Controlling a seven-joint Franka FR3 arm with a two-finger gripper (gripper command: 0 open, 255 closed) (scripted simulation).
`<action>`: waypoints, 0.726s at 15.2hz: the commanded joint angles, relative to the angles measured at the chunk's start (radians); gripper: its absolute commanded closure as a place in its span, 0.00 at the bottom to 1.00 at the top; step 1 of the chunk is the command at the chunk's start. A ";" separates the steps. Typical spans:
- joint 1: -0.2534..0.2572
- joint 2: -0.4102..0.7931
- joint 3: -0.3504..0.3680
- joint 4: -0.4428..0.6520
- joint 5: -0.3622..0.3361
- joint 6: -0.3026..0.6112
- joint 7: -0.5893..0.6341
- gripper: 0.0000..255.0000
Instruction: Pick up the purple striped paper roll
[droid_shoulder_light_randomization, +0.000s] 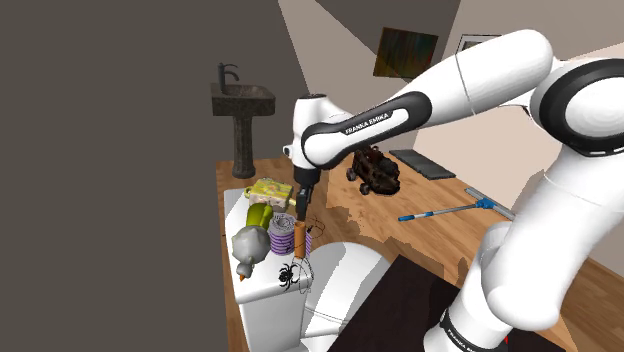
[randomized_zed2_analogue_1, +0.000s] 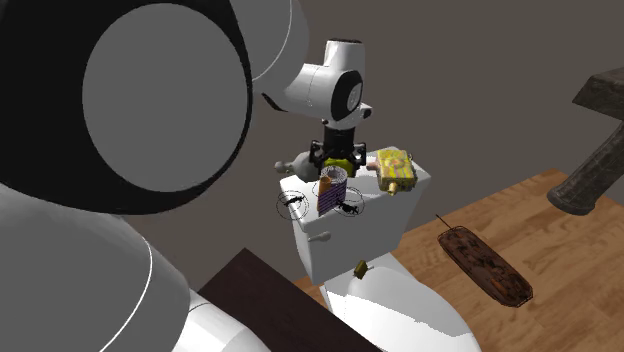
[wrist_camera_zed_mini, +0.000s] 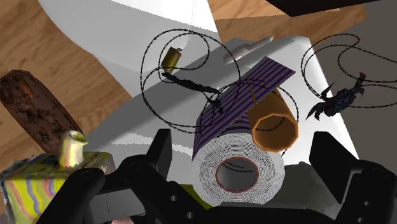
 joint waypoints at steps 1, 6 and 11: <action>0.010 0.067 0.008 0.024 -0.001 0.049 -0.019 0.00; 0.015 0.128 0.014 0.027 -0.003 0.111 -0.026 0.00; 0.015 0.167 0.013 0.006 -0.006 0.171 -0.023 0.00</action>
